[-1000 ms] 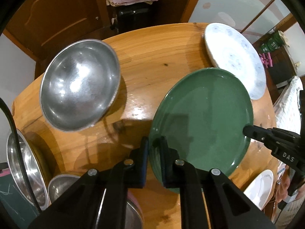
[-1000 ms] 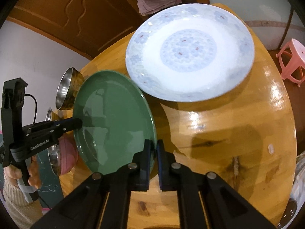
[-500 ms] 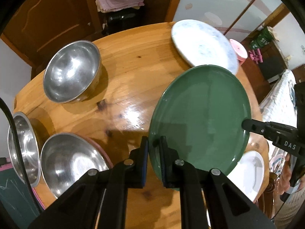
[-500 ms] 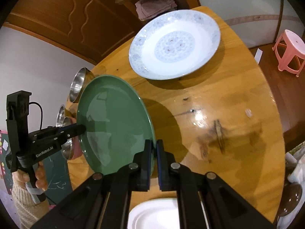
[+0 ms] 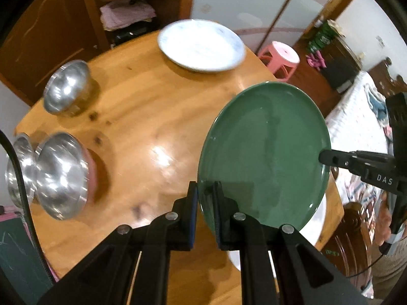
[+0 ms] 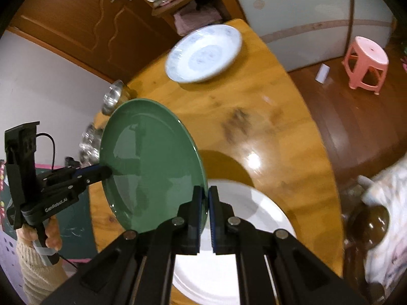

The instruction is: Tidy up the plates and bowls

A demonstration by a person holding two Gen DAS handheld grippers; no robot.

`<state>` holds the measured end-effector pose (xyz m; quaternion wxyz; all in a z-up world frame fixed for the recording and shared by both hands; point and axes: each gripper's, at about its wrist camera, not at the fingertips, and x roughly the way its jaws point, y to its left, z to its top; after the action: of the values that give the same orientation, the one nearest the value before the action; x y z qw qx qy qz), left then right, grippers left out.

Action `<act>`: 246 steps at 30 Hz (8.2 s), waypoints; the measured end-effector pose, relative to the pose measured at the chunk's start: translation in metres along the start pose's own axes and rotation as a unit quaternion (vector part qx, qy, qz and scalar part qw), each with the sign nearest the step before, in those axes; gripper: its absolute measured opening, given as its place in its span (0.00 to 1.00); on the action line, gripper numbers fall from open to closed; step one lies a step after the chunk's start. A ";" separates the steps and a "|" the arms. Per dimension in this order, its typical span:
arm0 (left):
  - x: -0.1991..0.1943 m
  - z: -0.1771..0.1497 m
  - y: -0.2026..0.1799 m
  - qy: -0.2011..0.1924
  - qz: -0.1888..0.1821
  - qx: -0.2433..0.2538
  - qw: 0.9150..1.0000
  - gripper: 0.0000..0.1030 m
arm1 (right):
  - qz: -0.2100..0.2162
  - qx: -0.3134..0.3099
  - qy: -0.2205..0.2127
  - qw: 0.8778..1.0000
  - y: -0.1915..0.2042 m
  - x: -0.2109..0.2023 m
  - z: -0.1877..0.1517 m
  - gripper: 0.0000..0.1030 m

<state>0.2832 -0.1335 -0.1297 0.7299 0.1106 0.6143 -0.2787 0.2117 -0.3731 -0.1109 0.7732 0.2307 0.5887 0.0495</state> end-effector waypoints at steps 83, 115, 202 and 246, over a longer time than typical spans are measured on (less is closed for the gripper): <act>-0.001 -0.084 -0.060 -0.029 0.025 0.025 0.999 0.68 | -0.137 -0.151 -0.016 0.979 0.020 -0.001 -0.090 0.18; -0.160 -0.006 -0.068 -0.221 0.139 0.000 0.965 0.88 | -0.085 -0.218 -0.198 0.952 0.100 -0.160 -0.018 0.38; 0.074 0.169 0.078 -0.094 -0.058 -0.193 0.975 0.08 | -0.026 -0.064 0.009 0.998 -0.018 0.071 0.207 0.06; 0.050 -0.123 -0.033 -0.062 -0.054 -0.187 0.979 0.08 | -0.017 -0.035 -0.013 0.999 -0.042 0.017 -0.100 0.06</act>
<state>0.1675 -0.1121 -0.1985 0.7586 -0.0786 0.6137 -0.2043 0.1149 -0.3749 -0.1638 0.7889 0.1945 0.5804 0.0539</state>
